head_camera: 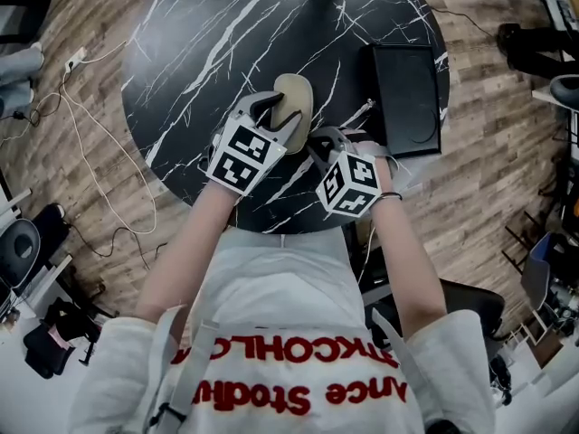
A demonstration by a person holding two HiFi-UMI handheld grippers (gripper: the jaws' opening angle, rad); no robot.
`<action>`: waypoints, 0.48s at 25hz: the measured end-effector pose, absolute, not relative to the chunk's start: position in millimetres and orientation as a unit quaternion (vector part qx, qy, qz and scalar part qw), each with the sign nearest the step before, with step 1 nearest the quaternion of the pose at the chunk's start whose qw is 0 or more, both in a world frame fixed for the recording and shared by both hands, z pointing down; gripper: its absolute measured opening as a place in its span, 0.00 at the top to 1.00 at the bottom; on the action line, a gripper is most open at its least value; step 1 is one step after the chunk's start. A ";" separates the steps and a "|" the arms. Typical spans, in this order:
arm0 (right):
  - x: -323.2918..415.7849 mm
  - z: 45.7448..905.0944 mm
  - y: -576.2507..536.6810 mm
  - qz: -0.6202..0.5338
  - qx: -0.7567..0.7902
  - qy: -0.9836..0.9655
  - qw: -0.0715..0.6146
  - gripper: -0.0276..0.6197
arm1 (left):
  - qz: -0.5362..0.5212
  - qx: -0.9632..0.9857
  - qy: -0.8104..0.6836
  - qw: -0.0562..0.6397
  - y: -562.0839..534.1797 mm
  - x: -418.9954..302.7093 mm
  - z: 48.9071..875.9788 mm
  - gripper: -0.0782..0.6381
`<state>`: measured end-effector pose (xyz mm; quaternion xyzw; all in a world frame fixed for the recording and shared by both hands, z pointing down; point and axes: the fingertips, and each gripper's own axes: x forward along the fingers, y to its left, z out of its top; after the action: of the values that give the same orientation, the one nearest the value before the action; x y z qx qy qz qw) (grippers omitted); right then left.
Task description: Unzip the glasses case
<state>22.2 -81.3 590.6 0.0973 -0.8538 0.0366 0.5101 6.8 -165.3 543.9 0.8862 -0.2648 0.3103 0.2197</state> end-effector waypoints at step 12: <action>-11.1 599.0 -33.1 0.127 0.140 -0.869 0.457 0.93 | 0.300 0.889 -0.271 0.217 -163.6 6.5 542.5 0.65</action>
<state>-11.1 -33.1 599.0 0.1404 -0.8689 0.1274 0.4572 6.5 -163.6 542.5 0.8886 -0.2710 0.3001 0.2165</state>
